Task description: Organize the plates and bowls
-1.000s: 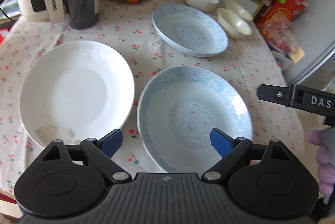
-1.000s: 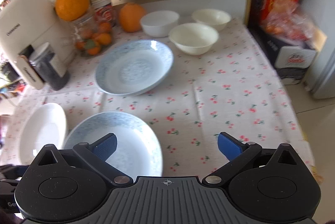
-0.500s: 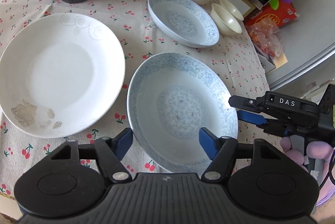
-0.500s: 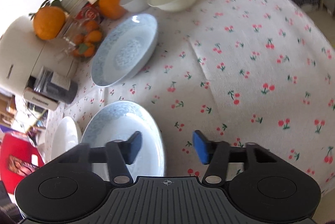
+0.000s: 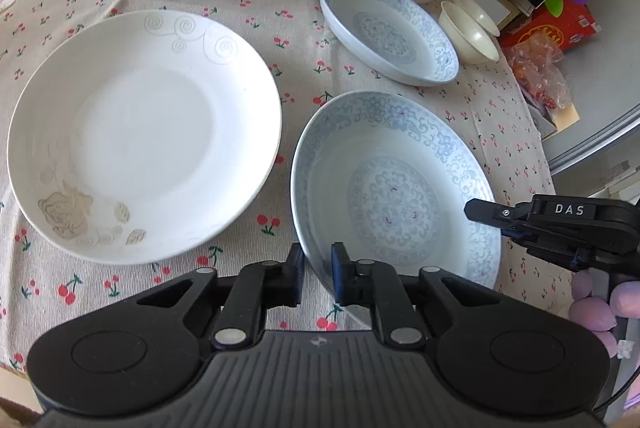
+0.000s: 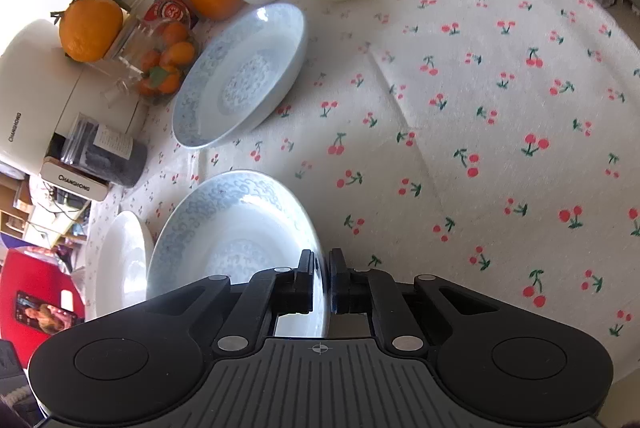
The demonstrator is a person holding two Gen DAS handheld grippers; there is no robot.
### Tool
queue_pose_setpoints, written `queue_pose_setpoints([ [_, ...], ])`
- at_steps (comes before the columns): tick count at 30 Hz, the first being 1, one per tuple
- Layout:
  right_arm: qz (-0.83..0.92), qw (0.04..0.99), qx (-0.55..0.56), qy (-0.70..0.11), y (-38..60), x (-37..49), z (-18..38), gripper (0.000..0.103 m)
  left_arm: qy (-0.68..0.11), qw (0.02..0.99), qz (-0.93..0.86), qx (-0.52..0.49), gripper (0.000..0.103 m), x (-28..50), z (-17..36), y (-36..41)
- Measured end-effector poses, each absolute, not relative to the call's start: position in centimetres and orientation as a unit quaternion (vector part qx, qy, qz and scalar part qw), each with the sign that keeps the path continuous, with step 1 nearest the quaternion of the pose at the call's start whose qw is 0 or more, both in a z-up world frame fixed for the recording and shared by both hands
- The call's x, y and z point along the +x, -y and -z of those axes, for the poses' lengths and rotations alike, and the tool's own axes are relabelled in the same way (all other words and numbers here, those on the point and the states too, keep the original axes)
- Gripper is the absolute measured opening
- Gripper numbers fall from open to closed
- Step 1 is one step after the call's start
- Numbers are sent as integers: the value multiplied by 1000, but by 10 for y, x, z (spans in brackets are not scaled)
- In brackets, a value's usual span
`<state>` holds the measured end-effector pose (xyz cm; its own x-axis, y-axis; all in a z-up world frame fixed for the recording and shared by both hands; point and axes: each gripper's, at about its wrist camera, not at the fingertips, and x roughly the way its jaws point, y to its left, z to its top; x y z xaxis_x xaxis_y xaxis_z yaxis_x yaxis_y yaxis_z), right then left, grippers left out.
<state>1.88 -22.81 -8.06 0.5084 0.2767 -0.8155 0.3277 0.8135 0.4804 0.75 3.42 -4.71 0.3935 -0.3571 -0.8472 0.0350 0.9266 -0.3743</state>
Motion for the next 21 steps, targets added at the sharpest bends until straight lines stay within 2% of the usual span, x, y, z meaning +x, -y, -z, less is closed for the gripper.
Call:
queue_pose_setpoints([
  [21,60,816,322,-477,262,40,78,10,-528,825,141,-144,13,21,51,-1],
])
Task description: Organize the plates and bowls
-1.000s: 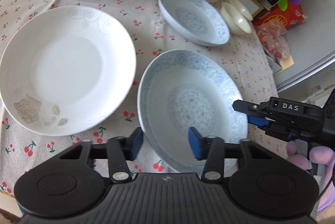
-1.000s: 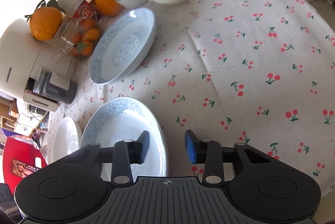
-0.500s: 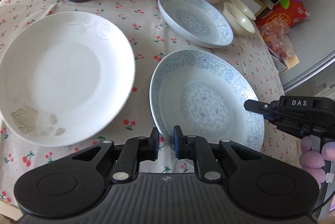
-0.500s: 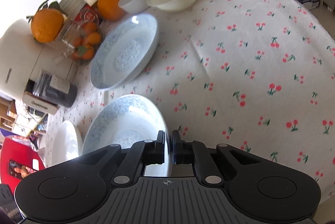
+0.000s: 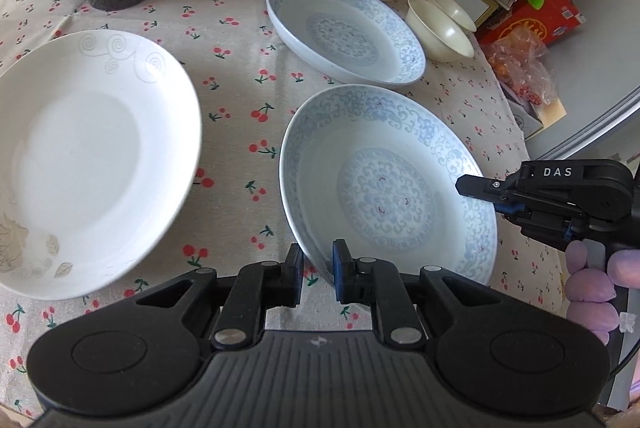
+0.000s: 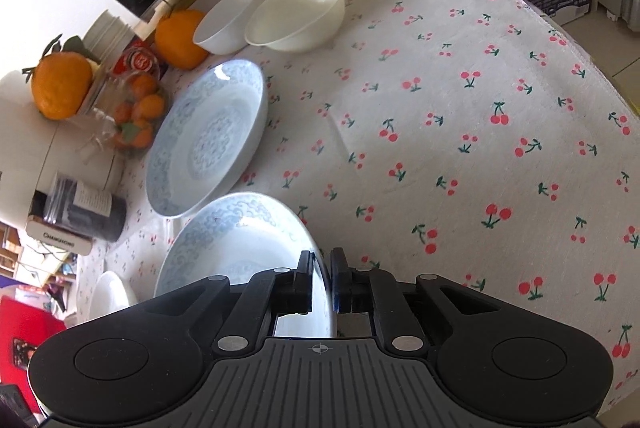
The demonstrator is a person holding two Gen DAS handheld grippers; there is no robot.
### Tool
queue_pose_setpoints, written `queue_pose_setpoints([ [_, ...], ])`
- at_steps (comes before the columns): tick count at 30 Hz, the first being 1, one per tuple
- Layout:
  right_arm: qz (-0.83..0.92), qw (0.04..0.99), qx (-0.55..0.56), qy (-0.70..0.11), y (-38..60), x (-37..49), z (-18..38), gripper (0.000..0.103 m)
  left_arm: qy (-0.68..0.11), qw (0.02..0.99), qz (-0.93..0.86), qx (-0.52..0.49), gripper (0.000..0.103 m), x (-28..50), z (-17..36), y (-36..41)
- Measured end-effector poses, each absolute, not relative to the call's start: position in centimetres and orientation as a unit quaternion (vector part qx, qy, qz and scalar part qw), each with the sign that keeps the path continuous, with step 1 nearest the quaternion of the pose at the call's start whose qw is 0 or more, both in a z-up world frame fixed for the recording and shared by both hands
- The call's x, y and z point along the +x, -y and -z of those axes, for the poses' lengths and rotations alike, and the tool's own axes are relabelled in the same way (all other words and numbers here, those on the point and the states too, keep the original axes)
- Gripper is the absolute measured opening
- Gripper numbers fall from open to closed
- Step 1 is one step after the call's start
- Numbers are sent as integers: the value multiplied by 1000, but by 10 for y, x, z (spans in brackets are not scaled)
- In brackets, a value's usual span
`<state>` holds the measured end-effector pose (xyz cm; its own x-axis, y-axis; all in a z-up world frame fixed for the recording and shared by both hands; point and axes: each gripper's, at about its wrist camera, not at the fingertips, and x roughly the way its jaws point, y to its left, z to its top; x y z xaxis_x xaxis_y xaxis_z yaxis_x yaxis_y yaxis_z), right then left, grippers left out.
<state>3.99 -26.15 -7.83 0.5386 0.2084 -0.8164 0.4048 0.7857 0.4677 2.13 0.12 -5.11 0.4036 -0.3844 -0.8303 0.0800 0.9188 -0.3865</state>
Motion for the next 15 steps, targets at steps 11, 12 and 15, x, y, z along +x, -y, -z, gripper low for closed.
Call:
queue_pose_setpoints([
  [11,69,816,327,-471,268,42,81,12,-528,823,149,-149,14,22,53,3],
  [12,70,816,327,-471,268,42,81,12,-528,823,150,-149,14,22,53,3],
  [15,69,817,326,-470,268,42,82,12,-528,823,151,-147,14,21,53,4],
])
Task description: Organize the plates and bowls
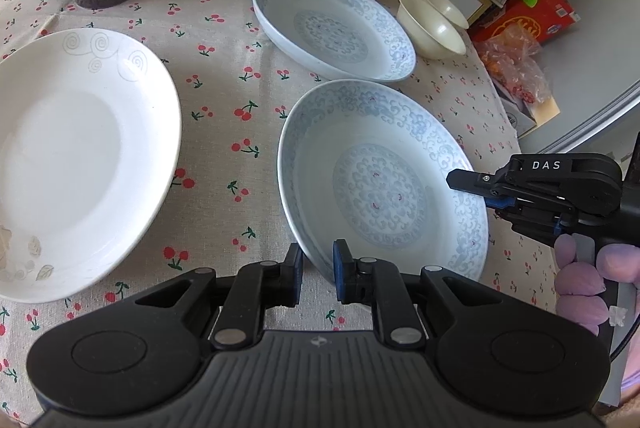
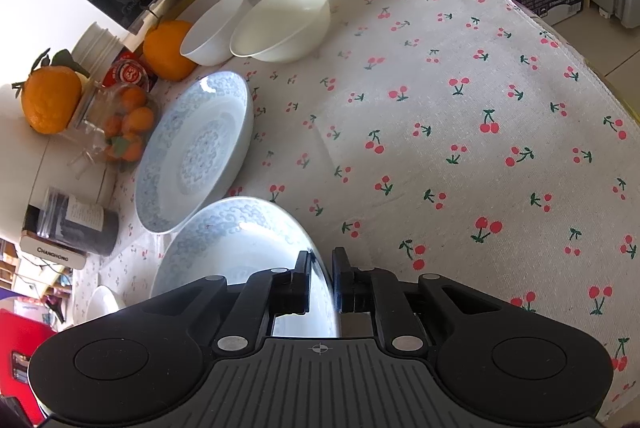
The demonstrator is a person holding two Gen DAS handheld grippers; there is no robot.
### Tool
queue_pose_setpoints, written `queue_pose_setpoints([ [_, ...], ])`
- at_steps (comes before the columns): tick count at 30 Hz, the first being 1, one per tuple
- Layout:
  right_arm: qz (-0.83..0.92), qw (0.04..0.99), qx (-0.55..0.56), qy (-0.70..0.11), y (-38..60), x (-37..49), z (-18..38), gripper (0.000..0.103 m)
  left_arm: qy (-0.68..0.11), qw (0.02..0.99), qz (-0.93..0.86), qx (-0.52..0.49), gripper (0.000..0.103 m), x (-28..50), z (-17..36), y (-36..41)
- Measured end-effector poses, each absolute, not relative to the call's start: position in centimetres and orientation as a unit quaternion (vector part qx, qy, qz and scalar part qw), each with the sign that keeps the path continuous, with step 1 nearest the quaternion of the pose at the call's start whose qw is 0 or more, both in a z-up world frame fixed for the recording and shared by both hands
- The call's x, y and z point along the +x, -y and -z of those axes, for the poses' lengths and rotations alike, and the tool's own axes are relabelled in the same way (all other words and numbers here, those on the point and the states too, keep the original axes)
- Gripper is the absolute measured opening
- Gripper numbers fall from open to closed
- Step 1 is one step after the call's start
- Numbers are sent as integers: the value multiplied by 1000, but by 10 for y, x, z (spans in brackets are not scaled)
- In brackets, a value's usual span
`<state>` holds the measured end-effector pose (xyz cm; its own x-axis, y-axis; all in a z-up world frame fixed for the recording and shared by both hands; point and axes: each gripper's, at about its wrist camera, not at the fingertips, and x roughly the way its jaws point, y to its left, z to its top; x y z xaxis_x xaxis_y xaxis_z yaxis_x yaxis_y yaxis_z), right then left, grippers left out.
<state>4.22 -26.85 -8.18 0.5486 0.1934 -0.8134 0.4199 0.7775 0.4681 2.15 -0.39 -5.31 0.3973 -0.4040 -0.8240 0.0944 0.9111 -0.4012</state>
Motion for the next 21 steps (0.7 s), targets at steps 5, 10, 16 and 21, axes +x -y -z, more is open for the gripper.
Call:
queue_pose_setpoints([
  [5,68,819,322,-470,268,42,82,12,-529,822,152,-147,14,22,53,4],
  [10,69,819,320,-471,267,43,82,12,-530,822,150,-144,14,23,52,4],
  [16,71,820,315,-473,266,45,81,15,-534,821,147,-141,17,24,48,6],
  [21,72,821,317,-469,267,47,77,19,-528,827,149,-127,35,24,40,6],
])
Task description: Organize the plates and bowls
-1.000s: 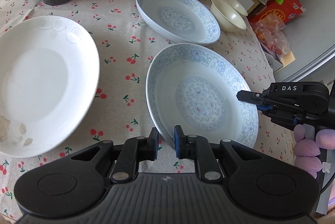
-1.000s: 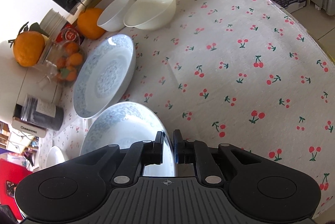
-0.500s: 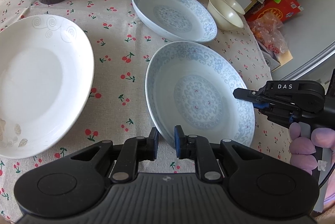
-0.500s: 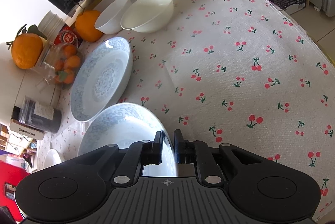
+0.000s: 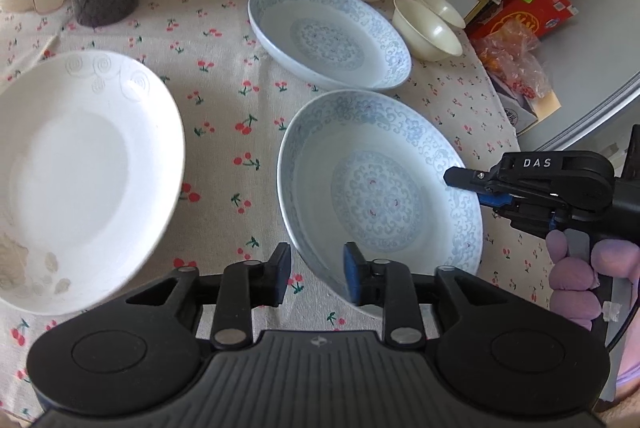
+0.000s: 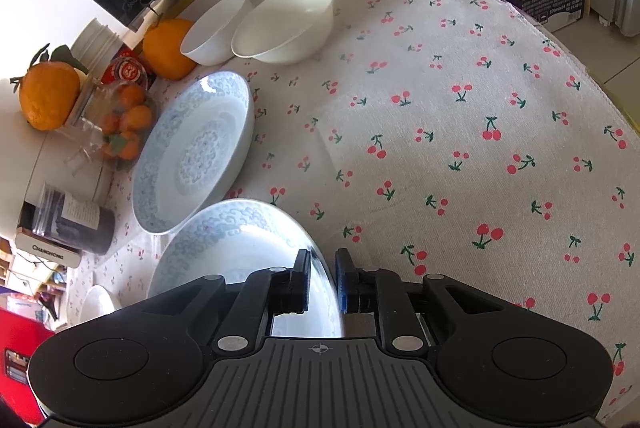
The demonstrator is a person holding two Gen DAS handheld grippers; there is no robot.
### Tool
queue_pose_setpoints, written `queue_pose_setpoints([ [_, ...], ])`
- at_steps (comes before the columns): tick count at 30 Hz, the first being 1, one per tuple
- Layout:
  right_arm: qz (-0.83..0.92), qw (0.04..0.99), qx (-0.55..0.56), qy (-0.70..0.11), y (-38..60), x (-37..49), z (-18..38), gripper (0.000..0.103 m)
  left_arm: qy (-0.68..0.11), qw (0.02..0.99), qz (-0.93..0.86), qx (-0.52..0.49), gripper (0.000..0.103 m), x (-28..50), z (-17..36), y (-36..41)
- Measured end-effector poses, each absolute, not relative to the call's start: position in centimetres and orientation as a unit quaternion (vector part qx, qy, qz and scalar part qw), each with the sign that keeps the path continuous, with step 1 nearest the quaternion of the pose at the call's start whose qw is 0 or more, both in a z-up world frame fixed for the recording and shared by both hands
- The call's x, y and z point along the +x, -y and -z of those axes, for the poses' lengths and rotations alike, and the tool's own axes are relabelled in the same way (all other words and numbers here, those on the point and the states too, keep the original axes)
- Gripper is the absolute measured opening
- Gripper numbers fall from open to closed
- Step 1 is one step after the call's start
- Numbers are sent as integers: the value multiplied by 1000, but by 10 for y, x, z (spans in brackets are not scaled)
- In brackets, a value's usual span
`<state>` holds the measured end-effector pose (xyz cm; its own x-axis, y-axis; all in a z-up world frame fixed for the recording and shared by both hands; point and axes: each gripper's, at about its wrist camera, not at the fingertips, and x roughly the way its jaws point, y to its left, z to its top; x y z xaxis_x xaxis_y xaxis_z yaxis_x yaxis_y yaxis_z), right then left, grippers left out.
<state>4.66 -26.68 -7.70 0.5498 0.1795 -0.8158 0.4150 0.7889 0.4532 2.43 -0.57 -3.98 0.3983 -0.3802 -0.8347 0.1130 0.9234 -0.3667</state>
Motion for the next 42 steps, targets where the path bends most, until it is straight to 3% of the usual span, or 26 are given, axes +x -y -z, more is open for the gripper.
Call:
queue_pose_setpoints([
  [5,67,825,327,-455,267,50,65,39,-524,830,139,-129,56,27,33,3],
  [7,64,829,332,-447,266,53,60,61,-519,833,137,-129,65,30,27,2],
  [9,60,832,335,-438,265,56,54,70,-511,840,133,-127,76,33,21,3],
  [12,53,834,341,-430,263,64,47,74,-501,848,124,-121,87,40,14,4],
  [15,48,839,344,-419,262,73,39,84,-493,855,109,-121,93,50,10,5],
  [18,41,841,346,-413,262,85,34,87,-482,863,90,-120,98,62,5,6],
  [31,34,849,335,-406,265,132,47,87,-461,878,64,-111,98,120,27,9],
  [37,32,837,368,-405,273,145,70,87,-455,878,60,-133,88,139,44,1],
  [42,36,827,386,-406,275,151,82,87,-457,871,59,-169,71,151,53,-7],
])
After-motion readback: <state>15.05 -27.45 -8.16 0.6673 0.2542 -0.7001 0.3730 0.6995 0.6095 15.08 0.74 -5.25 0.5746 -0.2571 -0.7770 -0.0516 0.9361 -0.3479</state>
